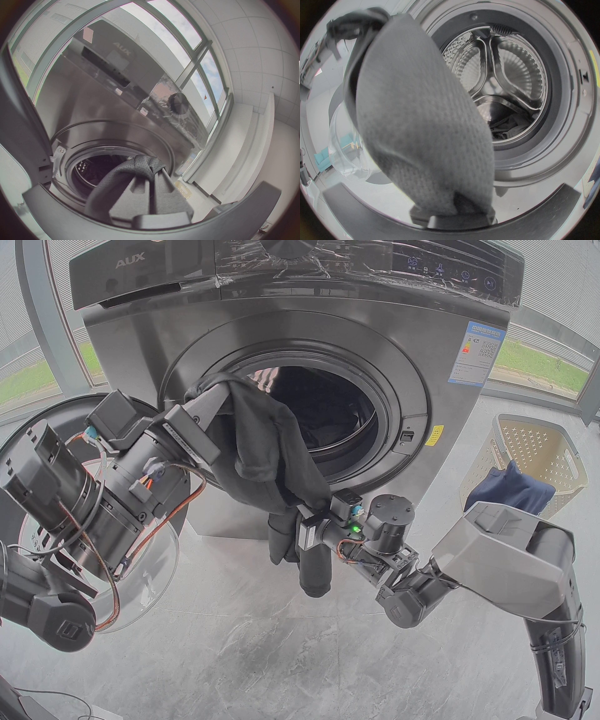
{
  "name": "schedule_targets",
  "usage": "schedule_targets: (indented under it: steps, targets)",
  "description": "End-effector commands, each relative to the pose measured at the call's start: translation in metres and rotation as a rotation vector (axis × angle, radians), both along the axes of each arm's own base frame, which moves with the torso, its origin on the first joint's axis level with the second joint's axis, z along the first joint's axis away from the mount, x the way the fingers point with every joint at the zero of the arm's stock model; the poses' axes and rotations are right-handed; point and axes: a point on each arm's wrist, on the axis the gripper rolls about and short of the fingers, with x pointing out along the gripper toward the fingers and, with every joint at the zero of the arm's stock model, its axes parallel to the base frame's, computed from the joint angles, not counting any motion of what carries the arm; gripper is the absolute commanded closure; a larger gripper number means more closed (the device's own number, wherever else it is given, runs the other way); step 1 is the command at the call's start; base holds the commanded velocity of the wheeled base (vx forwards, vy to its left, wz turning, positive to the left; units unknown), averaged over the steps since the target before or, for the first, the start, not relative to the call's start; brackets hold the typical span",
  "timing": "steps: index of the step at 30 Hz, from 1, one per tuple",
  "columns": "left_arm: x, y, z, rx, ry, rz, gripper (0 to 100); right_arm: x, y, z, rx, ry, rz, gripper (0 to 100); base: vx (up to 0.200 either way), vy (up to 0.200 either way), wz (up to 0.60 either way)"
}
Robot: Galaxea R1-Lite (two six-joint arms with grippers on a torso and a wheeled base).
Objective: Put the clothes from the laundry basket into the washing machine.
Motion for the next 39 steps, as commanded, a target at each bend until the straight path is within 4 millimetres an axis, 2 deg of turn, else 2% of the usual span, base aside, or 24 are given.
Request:
schedule_targets:
  steps: [1,3,4,8,13,14,15,18,19,21,26,33,36,39]
  targets:
    - [0.013,0.012,-0.024,0.06,0.085,0.054,100,-0.01,-0.029,0.049,0.058,-0.06,-0.036,100,0.0,0.0,0.0]
    - [0.013,0.012,-0.029,0.071,0.101,0.054,100,-0.012,-0.031,0.059,0.069,-0.076,-0.039,100,0.0,0.0,0.0]
    - [0.015,0.012,-0.041,0.098,0.14,0.053,100,-0.015,-0.035,0.075,0.097,-0.097,-0.04,100,0.0,0.0,0.0]
    - [0.02,0.01,-0.067,0.152,0.217,0.052,100,-0.024,-0.036,0.095,0.138,-0.122,-0.029,100,0.0,0.0,0.0]
    - [0.024,0.007,-0.096,0.236,0.28,0.047,100,-0.029,-0.033,0.103,0.16,-0.135,-0.043,100,0.0,0.0,0.0]
    - [0.024,0.007,-0.096,0.236,0.28,0.047,100,-0.029,-0.033,0.103,0.16,-0.135,-0.043,100,0.0,0.0,0.0]
    - [0.028,0.012,-0.106,0.273,0.295,0.068,100,-0.031,-0.032,0.105,0.163,-0.138,-0.039,100,0.0,0.0,0.0]
    - [0.035,0.017,-0.12,0.315,0.303,0.076,100,-0.031,-0.032,0.105,0.162,-0.137,-0.039,100,0.0,0.0,0.0]
    - [0.036,0.018,-0.123,0.322,0.303,0.074,0,-0.03,-0.032,0.104,0.161,-0.136,-0.039,100,0.0,0.0,0.0]
    - [0.037,0.019,-0.128,0.329,0.3,0.068,0,-0.03,-0.032,0.105,0.162,-0.137,-0.041,100,0.0,0.0,0.0]
    - [0.032,0.021,-0.162,0.451,0.367,0.041,0,-0.027,-0.031,0.108,0.169,-0.147,-0.042,100,0.0,0.0,0.0]
    - [0.009,0.029,-0.195,0.627,0.448,-0.062,0,-0.026,-0.029,0.11,0.173,-0.151,-0.04,100,0.0,0.0,0.0]
    - [0.004,0.03,-0.2,0.676,0.442,-0.096,0,-0.027,-0.028,0.107,0.171,-0.147,-0.038,100,0.0,0.0,0.0]
    - [0.013,0.023,-0.189,0.645,0.376,-0.087,0,-0.027,-0.025,0.099,0.16,-0.132,-0.033,100,0.0,0.0,0.0]
